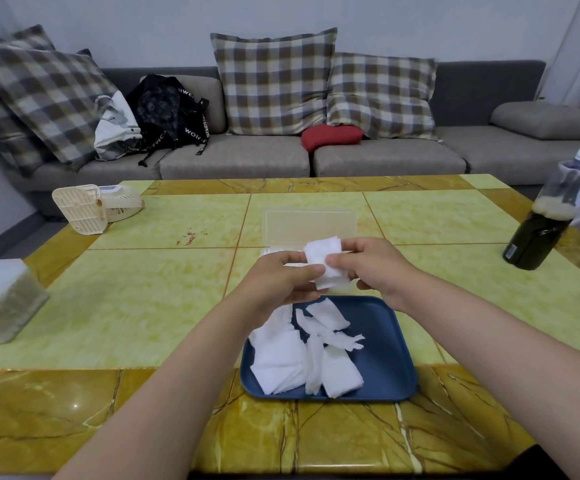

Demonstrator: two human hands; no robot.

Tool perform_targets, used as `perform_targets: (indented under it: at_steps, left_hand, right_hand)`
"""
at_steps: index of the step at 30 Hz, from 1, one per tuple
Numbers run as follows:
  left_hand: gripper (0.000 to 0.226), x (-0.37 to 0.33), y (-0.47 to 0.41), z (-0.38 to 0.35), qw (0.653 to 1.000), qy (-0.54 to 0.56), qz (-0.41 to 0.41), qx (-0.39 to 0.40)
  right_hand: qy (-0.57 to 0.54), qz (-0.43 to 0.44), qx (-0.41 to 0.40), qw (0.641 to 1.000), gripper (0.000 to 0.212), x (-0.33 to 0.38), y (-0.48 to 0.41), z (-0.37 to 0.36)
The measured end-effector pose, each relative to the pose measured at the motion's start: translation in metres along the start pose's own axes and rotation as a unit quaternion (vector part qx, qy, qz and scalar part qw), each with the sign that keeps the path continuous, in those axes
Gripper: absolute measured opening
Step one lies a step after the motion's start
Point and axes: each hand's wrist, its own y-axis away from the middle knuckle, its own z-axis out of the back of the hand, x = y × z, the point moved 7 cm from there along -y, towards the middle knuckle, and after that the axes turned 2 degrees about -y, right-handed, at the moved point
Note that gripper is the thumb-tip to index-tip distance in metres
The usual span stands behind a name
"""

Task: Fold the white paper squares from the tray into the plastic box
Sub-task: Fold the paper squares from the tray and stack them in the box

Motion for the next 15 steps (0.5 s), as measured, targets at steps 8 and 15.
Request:
perform_targets:
  at_steps: [8,15]
  left_hand:
    - [0.051,-0.036,0.011,-0.001,0.9,-0.315,-0.27,-0.13]
    - [0.015,-0.027,0.008,-0.005,0.952,-0.222,-0.185,-0.101]
  right_hand:
    - [-0.094,-0.061,0.028,0.993,0.03,-0.009,-0.004,-0.005]
    - [-0.09,-0.003,-0.006,0.996,0.033,-0.004,-0.004,-0.004]
